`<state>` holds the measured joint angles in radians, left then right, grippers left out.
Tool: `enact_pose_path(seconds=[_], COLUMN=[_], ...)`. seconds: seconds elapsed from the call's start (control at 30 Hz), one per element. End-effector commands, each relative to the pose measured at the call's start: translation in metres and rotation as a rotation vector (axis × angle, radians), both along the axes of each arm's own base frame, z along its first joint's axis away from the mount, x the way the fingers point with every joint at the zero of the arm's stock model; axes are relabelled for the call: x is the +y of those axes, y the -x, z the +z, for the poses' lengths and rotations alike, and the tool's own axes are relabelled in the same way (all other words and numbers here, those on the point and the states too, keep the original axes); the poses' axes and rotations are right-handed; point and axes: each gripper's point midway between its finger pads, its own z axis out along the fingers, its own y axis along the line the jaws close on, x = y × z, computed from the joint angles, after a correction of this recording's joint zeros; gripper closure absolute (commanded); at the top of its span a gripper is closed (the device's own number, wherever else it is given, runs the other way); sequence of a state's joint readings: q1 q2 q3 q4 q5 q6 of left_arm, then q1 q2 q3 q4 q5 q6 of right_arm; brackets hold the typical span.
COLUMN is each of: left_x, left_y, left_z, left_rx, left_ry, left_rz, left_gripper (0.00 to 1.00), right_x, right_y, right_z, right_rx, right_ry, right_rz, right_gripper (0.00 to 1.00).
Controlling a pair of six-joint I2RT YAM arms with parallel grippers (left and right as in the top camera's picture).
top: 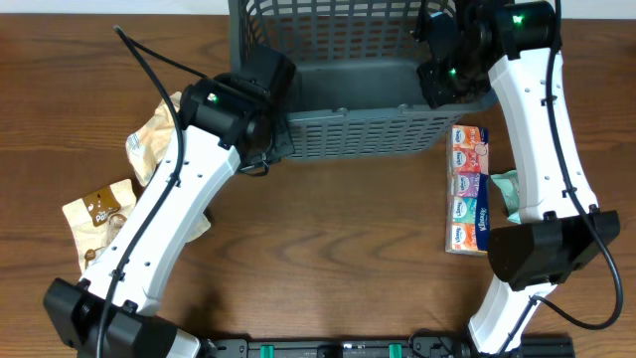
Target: Pack container
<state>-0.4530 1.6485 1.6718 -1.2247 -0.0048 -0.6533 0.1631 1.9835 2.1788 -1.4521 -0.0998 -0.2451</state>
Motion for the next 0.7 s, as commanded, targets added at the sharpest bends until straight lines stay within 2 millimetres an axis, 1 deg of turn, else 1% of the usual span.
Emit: enact_pose_path(seconds=[0.0, 0.27, 0.47, 0.67], left_x=[0.011, 0.015, 0.015, 0.015], left_y=[-0.007, -0.009, -0.01, -0.01], left_z=[-0.003, -0.003, -0.002, -0.002], left_rx=[-0.007, -0.009, -0.012, -0.015], left_ry=[-0.033, -0.037, -0.036, -0.035], left_rz=[0.021, 0.026, 0.026, 0.026], left_gripper=[0.94, 0.94, 0.94, 0.94], right_x=[0.003, 0.016, 0.017, 0.016], right_y=[0.003, 0.01, 0.017, 0.017], right_z=[0.004, 0.007, 0.005, 0.005], right_rx=[-0.001, 0.001, 0.027, 0.028], right_ry=[0.002, 0.001, 0.004, 0.003], right_rz=[-0.003, 0.026, 0.023, 0.02], right_gripper=[0.99, 0.99, 0.99, 0.99])
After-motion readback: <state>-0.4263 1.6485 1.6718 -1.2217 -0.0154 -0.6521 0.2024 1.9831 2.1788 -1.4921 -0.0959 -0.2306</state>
